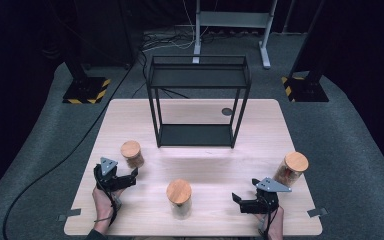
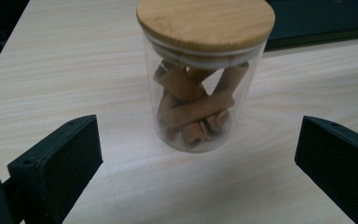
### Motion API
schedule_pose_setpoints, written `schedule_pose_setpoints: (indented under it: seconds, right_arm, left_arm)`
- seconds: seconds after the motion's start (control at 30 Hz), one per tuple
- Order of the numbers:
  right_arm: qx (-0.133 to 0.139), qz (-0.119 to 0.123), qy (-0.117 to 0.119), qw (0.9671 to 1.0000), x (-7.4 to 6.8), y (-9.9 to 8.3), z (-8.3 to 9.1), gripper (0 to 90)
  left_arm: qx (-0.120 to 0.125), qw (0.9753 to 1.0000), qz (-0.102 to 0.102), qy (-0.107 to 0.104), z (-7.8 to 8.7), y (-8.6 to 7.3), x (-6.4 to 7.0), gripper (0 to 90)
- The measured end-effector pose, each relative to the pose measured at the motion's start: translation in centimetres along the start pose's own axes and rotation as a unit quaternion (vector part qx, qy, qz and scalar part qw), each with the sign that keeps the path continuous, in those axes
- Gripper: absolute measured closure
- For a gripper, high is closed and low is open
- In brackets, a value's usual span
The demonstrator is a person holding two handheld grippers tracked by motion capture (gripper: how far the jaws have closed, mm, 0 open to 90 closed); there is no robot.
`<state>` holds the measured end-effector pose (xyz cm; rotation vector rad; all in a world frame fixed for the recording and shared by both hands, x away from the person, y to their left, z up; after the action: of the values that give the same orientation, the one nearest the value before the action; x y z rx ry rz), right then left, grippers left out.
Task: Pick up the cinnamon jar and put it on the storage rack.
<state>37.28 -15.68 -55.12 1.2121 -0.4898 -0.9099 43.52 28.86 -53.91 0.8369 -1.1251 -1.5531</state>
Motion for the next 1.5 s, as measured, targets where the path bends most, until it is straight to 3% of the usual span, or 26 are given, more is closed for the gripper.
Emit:
schedule_pose_setpoints:
  seconds: [0.7, 1.5]
  right_arm:
    - [0.005, 0.000, 0.006, 1.0000, 0.0, 0.0, 0.1, 0.0]
    - [0.003, 0.005, 0.007, 1.0000, -0.1, 0.0, 0.0, 0.1]
  left_arm:
    - [0.004, 0.9999, -0.007, 0.012, -3.7, 1.3, 0.2, 0.0]
    - [0.000, 0.9997, 0.000, 0.026, -5.4, 1.2, 0.0, 0.0]
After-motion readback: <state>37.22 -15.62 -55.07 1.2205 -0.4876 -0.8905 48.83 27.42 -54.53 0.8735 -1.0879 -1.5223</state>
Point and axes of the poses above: each handheld gripper's, and its own axes: z roughly backward along the jaws, y roughly out of its top, x roughly to its right, the point moved 6 cm from there along -z, roughly forward along the jaws, and after that the axes turned 11 degrees about x, right-handed, at the moved point
